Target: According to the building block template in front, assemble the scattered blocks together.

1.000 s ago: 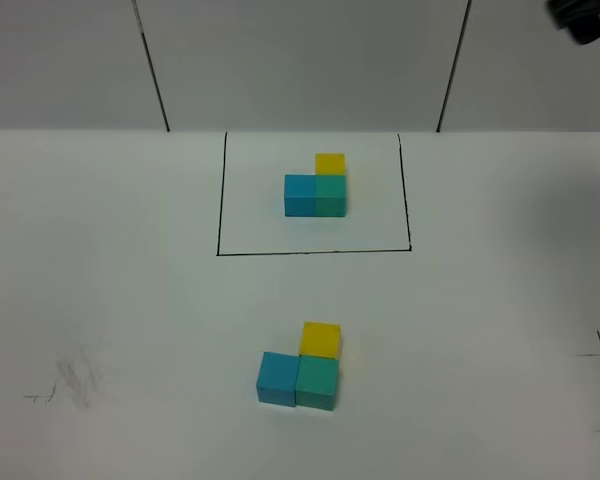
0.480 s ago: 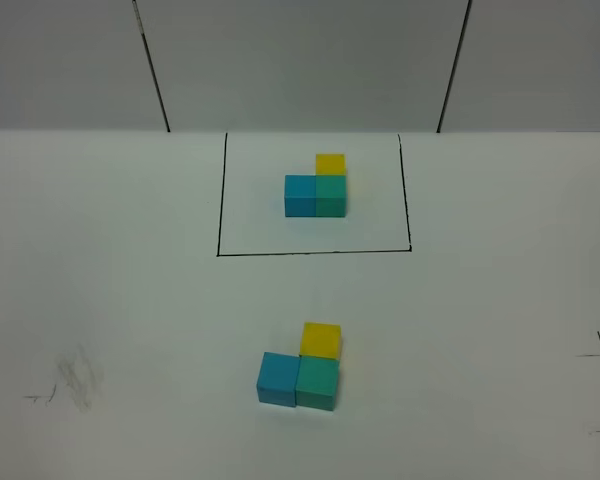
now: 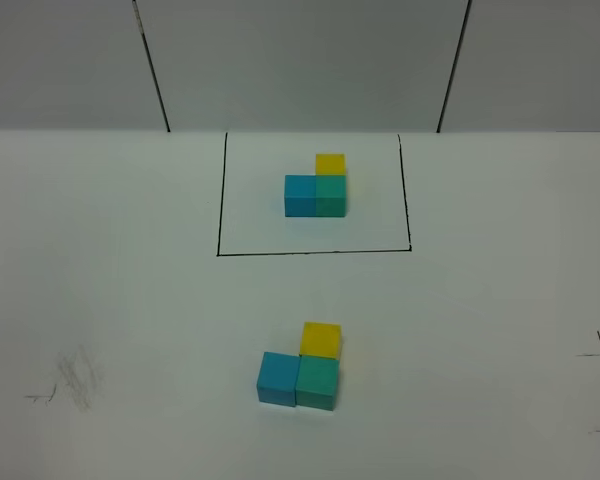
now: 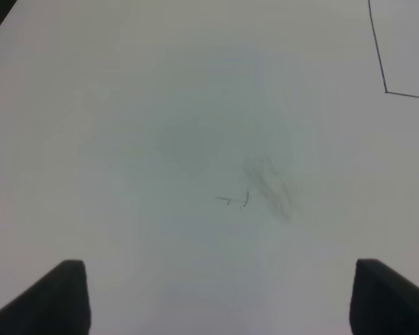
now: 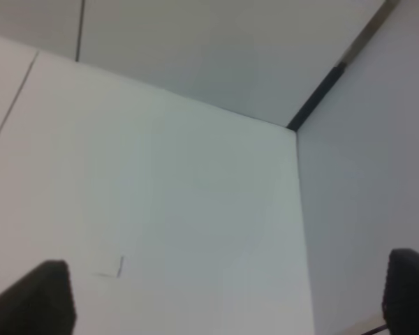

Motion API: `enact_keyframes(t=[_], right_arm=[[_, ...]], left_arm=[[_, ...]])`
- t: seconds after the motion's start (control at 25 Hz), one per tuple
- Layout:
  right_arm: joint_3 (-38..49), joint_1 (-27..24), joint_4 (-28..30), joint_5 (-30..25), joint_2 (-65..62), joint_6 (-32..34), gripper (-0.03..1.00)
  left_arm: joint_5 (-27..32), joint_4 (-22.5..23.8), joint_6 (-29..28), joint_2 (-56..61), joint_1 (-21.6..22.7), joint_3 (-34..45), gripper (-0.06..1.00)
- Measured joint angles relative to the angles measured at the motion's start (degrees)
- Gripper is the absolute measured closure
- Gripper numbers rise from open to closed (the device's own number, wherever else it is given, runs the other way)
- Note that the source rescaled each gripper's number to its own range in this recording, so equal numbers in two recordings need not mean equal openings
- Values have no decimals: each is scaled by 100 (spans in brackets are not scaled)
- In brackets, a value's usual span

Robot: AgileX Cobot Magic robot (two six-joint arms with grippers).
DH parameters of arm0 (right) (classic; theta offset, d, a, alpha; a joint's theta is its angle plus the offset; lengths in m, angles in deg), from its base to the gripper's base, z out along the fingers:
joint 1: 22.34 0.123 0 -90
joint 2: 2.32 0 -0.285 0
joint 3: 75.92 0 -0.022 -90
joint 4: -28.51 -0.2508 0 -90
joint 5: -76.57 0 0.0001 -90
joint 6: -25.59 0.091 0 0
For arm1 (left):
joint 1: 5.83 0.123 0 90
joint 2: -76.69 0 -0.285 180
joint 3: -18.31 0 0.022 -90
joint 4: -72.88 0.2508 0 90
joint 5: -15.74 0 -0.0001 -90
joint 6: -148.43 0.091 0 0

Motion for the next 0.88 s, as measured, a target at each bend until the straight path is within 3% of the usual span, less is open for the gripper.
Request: enact_keyframes(t=[0.16,0.44,0.88], right_arm=[[1021,336,-491,504,-894,-47,17],[2342,1205,-565,826,-1854,15,17],[3807,1376,-549,924,-2937,695,17]], left_arm=[[0,0,0,0,0,0,5],[0,0,0,0,0,0,5],[0,0,0,0,0,0,5]])
